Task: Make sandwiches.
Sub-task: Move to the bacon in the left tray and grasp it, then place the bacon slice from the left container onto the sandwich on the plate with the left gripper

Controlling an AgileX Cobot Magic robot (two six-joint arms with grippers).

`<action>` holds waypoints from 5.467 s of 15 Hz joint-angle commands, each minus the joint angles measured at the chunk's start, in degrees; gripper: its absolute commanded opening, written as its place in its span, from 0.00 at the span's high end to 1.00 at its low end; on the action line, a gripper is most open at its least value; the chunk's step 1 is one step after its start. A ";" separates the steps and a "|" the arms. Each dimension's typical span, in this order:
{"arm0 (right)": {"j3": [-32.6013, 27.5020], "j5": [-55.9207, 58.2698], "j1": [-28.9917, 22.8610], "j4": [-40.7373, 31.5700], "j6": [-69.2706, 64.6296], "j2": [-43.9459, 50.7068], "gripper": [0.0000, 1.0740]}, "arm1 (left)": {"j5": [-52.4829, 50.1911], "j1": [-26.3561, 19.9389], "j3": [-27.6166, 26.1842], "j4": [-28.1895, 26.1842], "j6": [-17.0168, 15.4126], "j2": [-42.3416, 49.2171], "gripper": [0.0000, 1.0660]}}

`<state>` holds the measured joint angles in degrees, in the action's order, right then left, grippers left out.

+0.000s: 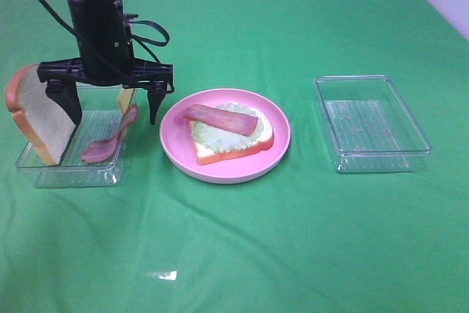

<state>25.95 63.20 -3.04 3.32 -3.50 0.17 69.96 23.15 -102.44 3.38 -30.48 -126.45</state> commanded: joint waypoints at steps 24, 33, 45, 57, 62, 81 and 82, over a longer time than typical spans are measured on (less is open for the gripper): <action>-0.11 -0.11 0.29 0.17 0.57 1.55 0.11 | -1.32 -0.11 0.23 0.86 -5.21 -2.29 0.76; -0.11 -0.11 0.29 0.17 0.57 1.55 0.11 | -0.80 -0.11 0.23 0.86 -3.95 -1.89 1.00; -0.11 -0.11 0.29 0.17 0.57 1.55 0.11 | 4.47 0.40 0.17 -1.83 -1.03 0.40 1.00; -0.11 -0.11 0.29 0.17 0.57 1.55 0.11 | 4.41 0.40 -3.95 -28.19 11.57 7.79 1.00; -0.11 -0.11 0.29 0.17 0.57 1.55 0.11 | -7.68 0.40 -5.79 -42.34 22.52 7.39 1.00; -0.11 -0.11 0.29 0.17 0.57 1.55 0.11 | -11.29 -0.29 -5.79 -35.12 37.82 -7.22 1.00; -0.11 -0.11 0.29 0.17 0.57 1.55 0.11 | -12.32 -0.29 -5.79 -33.52 37.87 -7.22 1.00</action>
<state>25.95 63.20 -3.04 3.32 -3.50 0.17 58.16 22.92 -108.06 -30.77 7.73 -133.73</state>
